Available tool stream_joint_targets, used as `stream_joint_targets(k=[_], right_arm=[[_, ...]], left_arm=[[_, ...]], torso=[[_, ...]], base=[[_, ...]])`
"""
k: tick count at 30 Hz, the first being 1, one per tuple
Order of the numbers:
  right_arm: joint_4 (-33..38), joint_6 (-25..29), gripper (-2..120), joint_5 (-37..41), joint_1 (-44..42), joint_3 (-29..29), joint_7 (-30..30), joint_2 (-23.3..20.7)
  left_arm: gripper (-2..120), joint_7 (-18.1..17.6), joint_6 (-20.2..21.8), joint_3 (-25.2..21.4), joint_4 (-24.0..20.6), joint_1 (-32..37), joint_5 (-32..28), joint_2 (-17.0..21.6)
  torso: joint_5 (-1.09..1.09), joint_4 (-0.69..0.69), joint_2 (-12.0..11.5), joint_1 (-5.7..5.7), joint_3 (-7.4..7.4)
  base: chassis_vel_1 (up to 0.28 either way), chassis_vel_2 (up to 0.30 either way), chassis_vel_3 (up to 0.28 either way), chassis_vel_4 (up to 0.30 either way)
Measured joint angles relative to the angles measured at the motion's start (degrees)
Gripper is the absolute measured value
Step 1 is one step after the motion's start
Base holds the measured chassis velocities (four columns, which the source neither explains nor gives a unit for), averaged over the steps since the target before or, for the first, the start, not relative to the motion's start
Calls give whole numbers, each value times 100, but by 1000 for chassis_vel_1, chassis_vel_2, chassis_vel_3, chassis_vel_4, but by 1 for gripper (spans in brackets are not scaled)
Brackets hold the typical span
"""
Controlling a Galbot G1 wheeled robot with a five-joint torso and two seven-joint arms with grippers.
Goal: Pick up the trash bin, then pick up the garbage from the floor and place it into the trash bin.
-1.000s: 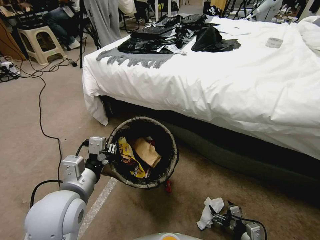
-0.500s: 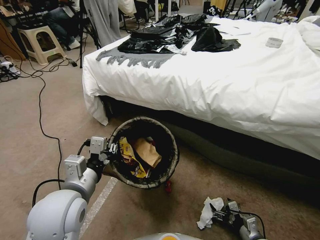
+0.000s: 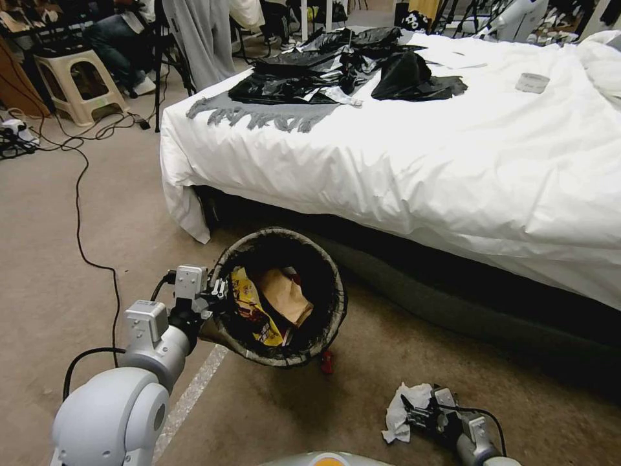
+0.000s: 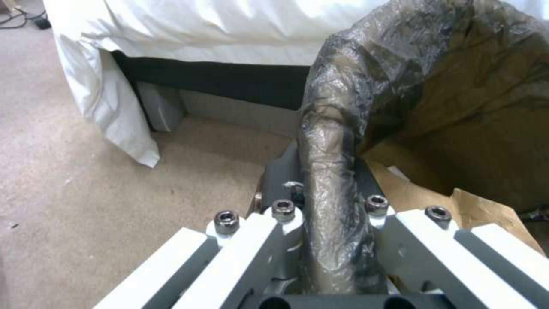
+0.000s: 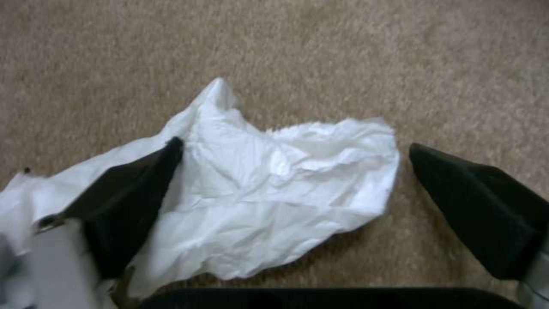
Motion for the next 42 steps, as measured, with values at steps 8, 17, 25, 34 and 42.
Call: stream_joint_targets(k=[8,17,25,34,42], right_arm=[[-14,53,64,-88,-30,-3,0,42],[-50,92,37,-129,-1,4,0,54],[-76,121,6,-182,42,12,3,76],[391,167,0,-156,-4,167,54,38],[958,166,0,-46,-125,372,185,-43]], left_arm=[[3,5,0,-2,71,-64,-13,8],[3,7,0,11,132,-105,-13,6],[3,8,0,8,185,-148,-24,6],[3,8,0,-9,185,-150,-40,9],[3,8,0,2,163,-147,-55,8]], torso=[[0,0,0,0,0],[0,0,0,0,0],[0,0,0,0,0],[0,0,0,0,0],[1,0,0,0,0]], base=[[0,0,0,0],[0,0,0,0],[0,0,0,0],[0,0,0,0],[0,0,0,0]])
